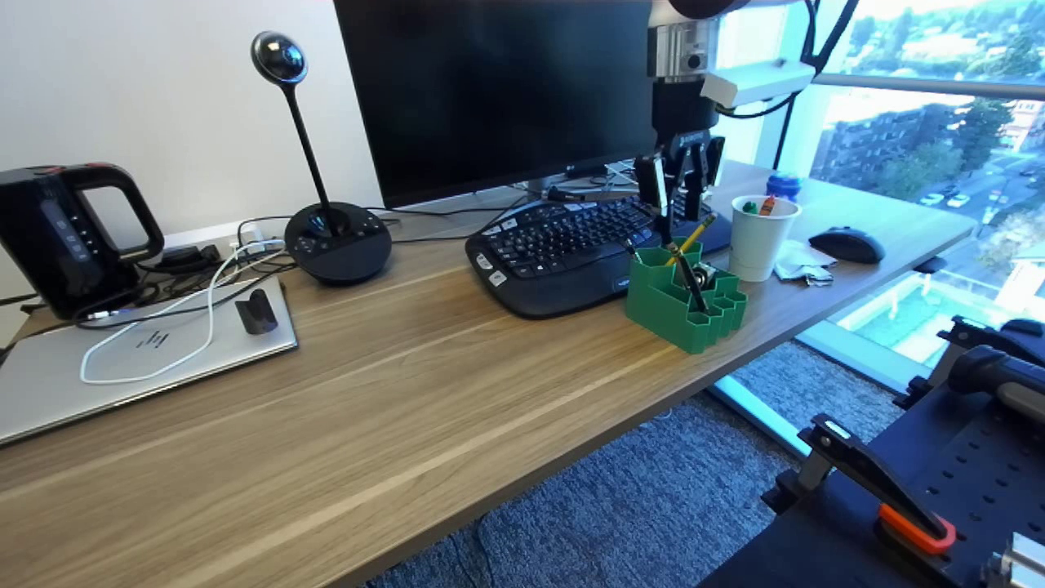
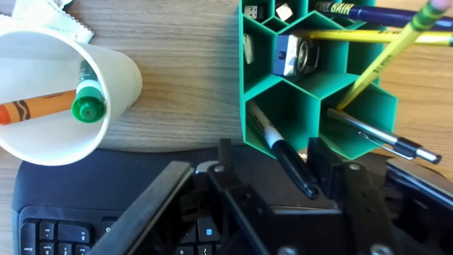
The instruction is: Move the black marker into the cup
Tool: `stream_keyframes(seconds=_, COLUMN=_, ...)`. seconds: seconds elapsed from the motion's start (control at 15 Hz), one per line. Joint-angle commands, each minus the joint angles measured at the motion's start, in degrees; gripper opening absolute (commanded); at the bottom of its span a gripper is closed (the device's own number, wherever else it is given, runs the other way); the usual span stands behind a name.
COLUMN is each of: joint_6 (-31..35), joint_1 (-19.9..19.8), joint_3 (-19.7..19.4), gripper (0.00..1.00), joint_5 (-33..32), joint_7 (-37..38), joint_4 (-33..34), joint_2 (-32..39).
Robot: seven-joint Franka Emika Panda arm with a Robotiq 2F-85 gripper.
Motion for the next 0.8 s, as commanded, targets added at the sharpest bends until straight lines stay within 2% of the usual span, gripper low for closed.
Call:
stream_keyframes(seconds=0.0, joint_6=-1.17, joint_1=0.66, joint_3=-0.62, gripper=0.45, joint_5=-0.96, joint_7=0.57, joint_4=0.64, joint_2=0.15)
stream_keyframes(seconds=0.2, joint_6=-1.31, joint_1=0.61, joint_3=-0.57, gripper=0.18, joint_5=-0.96, joint_7=0.36, joint_4=0.67, joint_2=0.21)
stream_keyframes(seconds=0.27, joint_6=-1.33, joint_1=0.62, joint_3=-0.58, gripper=0.04, joint_5=-0.98, joint_7=0.37, joint_4=0.67, joint_2=0.23)
stream_keyframes(seconds=0.4, joint_6=-1.41, joint_1=0.59, joint_3=-0.54, gripper=0.00, joint_5=-0.93, joint_7=0.28, joint_4=0.69, joint_2=0.22)
stream_keyframes(seconds=0.47, joint_6=-1.41, joint_1=0.57, joint_3=-0.53, gripper=0.04, joint_5=-0.92, joint_7=0.25, joint_4=0.68, joint_2=0.22)
stream_keyframes(seconds=0.73, joint_6=-1.42, joint_1=0.50, joint_3=-0.45, gripper=0.04, joint_5=-0.83, joint_7=0.10, joint_4=0.64, joint_2=0.10)
